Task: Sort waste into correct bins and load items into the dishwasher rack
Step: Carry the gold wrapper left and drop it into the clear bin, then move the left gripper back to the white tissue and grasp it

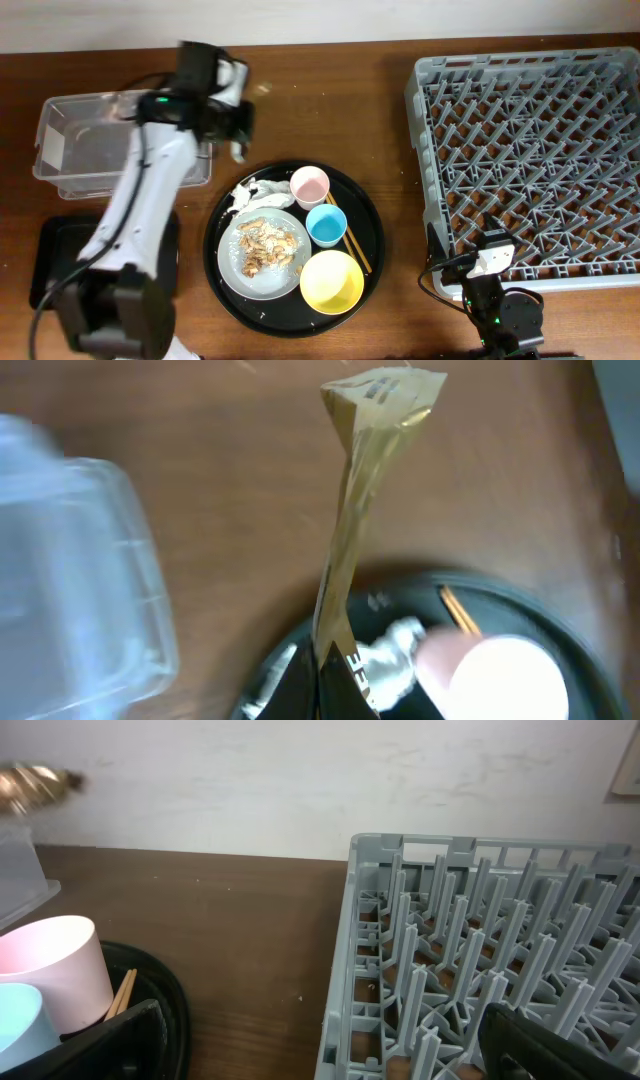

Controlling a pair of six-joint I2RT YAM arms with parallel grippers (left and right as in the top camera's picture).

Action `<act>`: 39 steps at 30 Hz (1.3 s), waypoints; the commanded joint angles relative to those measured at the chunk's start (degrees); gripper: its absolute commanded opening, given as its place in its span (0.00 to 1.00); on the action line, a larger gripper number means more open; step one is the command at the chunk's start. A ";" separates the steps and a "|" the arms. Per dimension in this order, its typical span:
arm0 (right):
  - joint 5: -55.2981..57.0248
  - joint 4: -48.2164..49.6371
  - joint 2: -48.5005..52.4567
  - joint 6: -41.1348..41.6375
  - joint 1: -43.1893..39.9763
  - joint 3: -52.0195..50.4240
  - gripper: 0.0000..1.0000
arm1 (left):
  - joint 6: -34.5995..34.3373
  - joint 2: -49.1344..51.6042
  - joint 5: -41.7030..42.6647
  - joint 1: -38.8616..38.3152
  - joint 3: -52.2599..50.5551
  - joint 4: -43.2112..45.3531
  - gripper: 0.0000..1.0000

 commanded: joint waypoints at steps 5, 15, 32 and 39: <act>0.52 -0.24 -0.33 -0.39 -0.44 -0.31 0.98 | -42.12 -2.80 -5.77 15.17 0.48 0.76 0.01; 0.52 -0.26 -0.33 -0.39 -0.44 -0.31 0.98 | -58.01 -0.85 -14.38 21.03 -1.81 5.97 0.12; 0.52 -0.24 -0.33 -0.39 -0.42 -0.31 0.98 | -45.20 0.22 -2.58 20.50 -1.68 12.66 0.99; 0.52 -0.24 -0.33 -0.39 -0.44 -0.31 0.98 | -22.86 -7.04 22.16 14.60 -1.68 13.11 0.89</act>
